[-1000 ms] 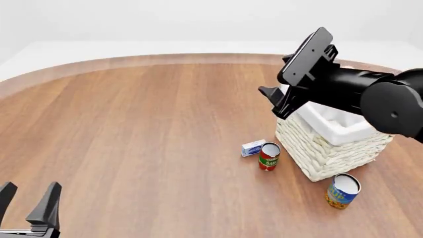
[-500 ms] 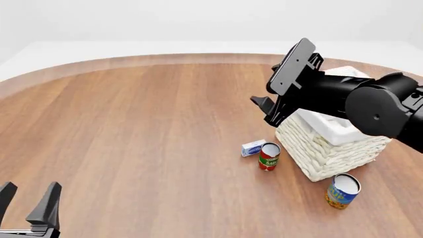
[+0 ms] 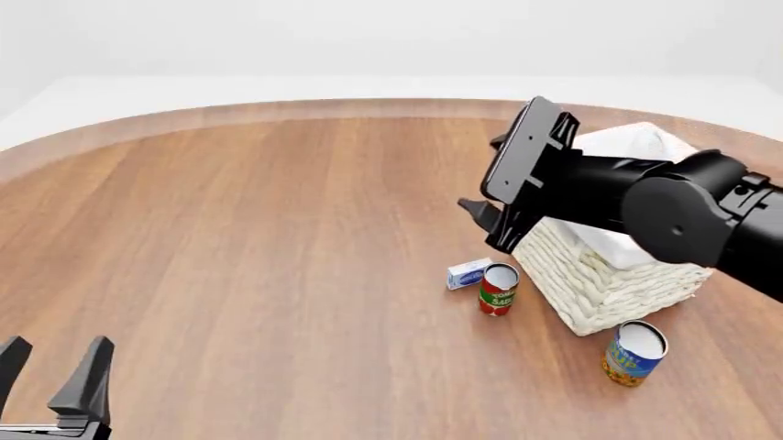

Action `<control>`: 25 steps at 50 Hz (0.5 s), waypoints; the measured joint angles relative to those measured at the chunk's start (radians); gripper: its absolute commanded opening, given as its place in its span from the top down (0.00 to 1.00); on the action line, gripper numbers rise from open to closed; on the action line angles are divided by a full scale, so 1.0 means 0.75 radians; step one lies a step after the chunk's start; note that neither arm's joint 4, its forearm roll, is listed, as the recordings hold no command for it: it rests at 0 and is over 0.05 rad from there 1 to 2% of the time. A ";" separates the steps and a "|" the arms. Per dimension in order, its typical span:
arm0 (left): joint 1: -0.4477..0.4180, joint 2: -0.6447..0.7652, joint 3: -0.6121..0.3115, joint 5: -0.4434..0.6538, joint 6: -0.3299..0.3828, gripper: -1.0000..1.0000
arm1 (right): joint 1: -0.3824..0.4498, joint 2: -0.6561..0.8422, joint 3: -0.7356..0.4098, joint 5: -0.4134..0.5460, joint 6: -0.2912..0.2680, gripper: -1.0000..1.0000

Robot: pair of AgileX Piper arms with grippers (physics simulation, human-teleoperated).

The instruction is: Pick up the alphabet soup and the cream cheese box, and put them in the basket.

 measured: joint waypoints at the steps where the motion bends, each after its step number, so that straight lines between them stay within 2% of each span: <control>1: 0.000 0.000 0.000 0.000 0.000 0.00 | 0.000 0.004 -0.001 0.001 -0.008 0.00; 25: 0.000 0.000 0.000 0.000 0.000 0.00 | 0.032 0.161 -0.131 0.125 -0.200 0.00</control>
